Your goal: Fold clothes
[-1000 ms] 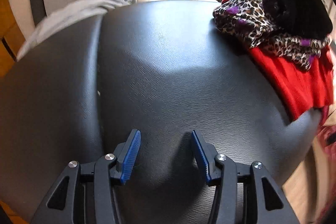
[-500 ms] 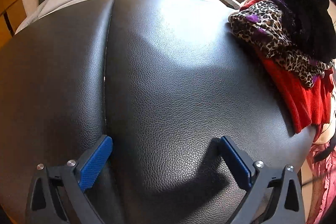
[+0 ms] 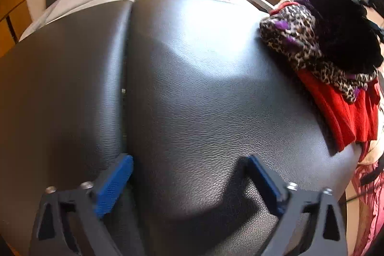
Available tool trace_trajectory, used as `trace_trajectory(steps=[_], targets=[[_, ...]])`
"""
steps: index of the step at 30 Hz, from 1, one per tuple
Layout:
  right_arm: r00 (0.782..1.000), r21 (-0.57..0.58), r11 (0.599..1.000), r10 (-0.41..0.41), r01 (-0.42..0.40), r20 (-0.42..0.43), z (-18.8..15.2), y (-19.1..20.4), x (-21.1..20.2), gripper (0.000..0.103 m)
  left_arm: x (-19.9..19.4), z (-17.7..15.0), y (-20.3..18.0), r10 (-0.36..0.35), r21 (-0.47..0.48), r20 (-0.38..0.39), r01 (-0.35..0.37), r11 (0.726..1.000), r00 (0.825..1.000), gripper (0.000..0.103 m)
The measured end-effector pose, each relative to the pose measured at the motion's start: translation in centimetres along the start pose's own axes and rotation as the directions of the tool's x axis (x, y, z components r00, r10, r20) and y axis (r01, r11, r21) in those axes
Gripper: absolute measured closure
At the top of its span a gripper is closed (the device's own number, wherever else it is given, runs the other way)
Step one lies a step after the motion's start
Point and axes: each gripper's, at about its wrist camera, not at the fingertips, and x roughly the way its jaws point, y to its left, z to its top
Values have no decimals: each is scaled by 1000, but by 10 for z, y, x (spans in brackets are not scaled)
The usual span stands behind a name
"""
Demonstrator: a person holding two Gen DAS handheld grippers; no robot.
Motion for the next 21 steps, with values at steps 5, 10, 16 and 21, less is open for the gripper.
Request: trace_trajectory(steps=[5,10,16,21], targets=[[985,46,985,169,-167,-41,-66,15,-26,97,-15,-1,-1,-20,12,5,20,1000,1000,27],[965,41,974,225,-221,-136,-147,25,-45,97,-46,21,-21,-100,69,63,96,993,993,28],[937,144,966,244,-214,-248,-210,3,-54,92,-105,89,-101,-259,258,205,203,945,944,27],[926,186,959,259,-213,-276,-228,-14,-53,38,-121,134,-202,-365,517,283,180,837,887,26]])
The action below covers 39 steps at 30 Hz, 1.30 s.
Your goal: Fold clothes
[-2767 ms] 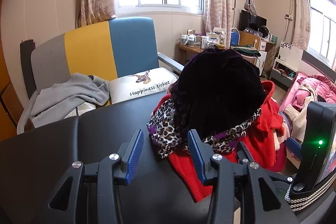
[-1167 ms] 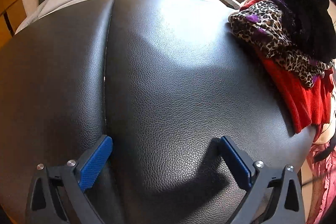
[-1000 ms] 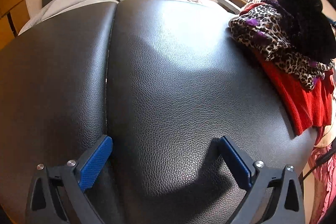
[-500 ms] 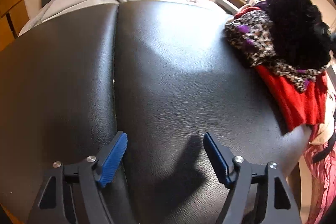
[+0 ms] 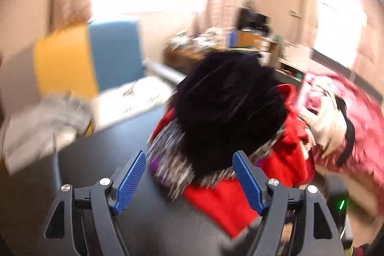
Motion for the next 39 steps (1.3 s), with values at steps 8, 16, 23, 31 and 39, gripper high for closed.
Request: trace_trajectory(steps=[8,16,23,31,39], targets=[[998,-35,999,7,-9,-56,3,11,10,15,84,42,-33,-52,116,-76,60,991,996,26],[995,4,999,38,-38,-92,-10,5,32,6,152,55,-39,135,206,-158,-101,973,978,60],[997,-90,996,-35,29,-64,-15,17,38,0,118,60,5,-73,-114,-115,60,992,991,95],[977,-235,955,-202,183,-62,-25,41,51,0,-25,24,98,-21,-328,116,58,943,993,96],[971,-201,953,-237,225,-36,-24,48,50,0,-120,-110,186,190,-439,-46,-190,878,981,96]])
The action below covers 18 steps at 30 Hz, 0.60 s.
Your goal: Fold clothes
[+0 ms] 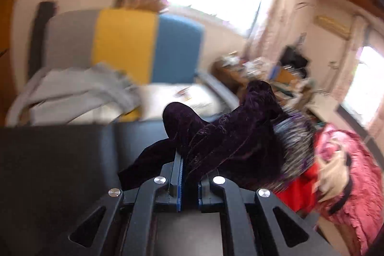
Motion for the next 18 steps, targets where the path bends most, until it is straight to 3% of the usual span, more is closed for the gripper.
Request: trace_trajectory(steps=[5,8,12,16,18], targets=[[994,-82,991,-106,104,-23,-1,16,4,0,-27,-72,91,121,-131,-146,-140,981,982,96],[993,-78,990,-118,115,-32,1,20,1,0,-52,-107,127,182,-197,-165,-214,957,969,94],[997,-6,999,-48,48,-62,8,19,-12,0,-79,-149,165,184,-299,-198,-239,924,963,93],[999,-31,999,38,-39,-32,19,38,-32,0,-86,-171,168,244,-221,-246,-300,928,938,89],[998,-85,994,66,-66,-13,29,54,-42,0,-96,-178,175,244,-218,-248,-299,929,938,85]])
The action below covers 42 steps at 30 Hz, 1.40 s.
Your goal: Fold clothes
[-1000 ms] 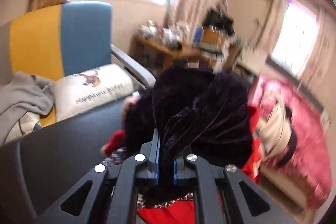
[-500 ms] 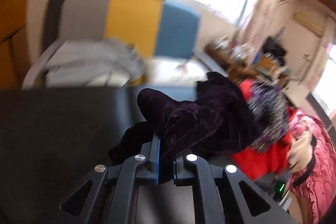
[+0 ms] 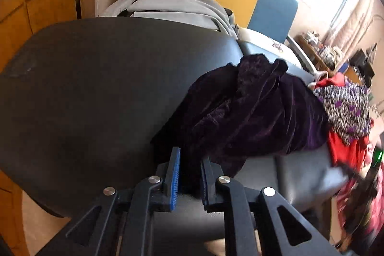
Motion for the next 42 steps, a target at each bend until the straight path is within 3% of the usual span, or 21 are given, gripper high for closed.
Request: trace_trajectory(steps=[1,5,8,10,13,15,19,23,31,34,37,39,40,42], targets=[[1000,-25,1000,13,-13,11,7,8,-4,0,-4,-3,7,-1,-4,-1,1,1000,1000,81],[996,-36,996,87,-86,26,29,28,-6,0,-14,-5,31,47,-97,15,-45,994,999,83],[995,-63,993,103,-102,12,48,43,5,0,-26,-3,40,32,-139,50,-25,990,998,82],[993,-78,991,115,-113,20,70,51,19,0,-32,6,24,37,-89,86,-29,996,996,79],[990,-82,988,133,-128,52,100,49,40,0,-25,25,-16,-52,34,102,48,998,993,73],[990,-90,989,123,-116,69,116,48,48,0,-9,39,-54,-92,147,86,79,986,992,71],[995,-119,990,82,-74,61,154,49,82,0,32,69,-120,-73,316,80,45,948,994,71],[999,-137,990,46,-44,13,183,46,122,0,84,99,-155,-101,355,22,87,931,995,71],[997,-75,997,-7,2,-78,226,24,205,0,173,129,-182,-11,420,-60,35,907,998,70],[995,-88,996,-24,15,-100,225,26,224,0,195,131,-177,-13,401,-97,51,915,995,67],[997,-91,995,-34,28,-71,219,29,231,0,213,142,-154,-108,261,-129,139,955,986,64],[998,-113,993,-46,42,-35,213,32,230,0,217,148,-138,-149,185,-99,166,969,984,77],[999,-115,992,-46,43,-24,212,32,229,0,219,150,-131,-146,156,-85,158,975,986,92],[999,-114,993,-42,40,-11,210,31,227,1,218,153,-121,-170,107,-79,178,978,982,95]])
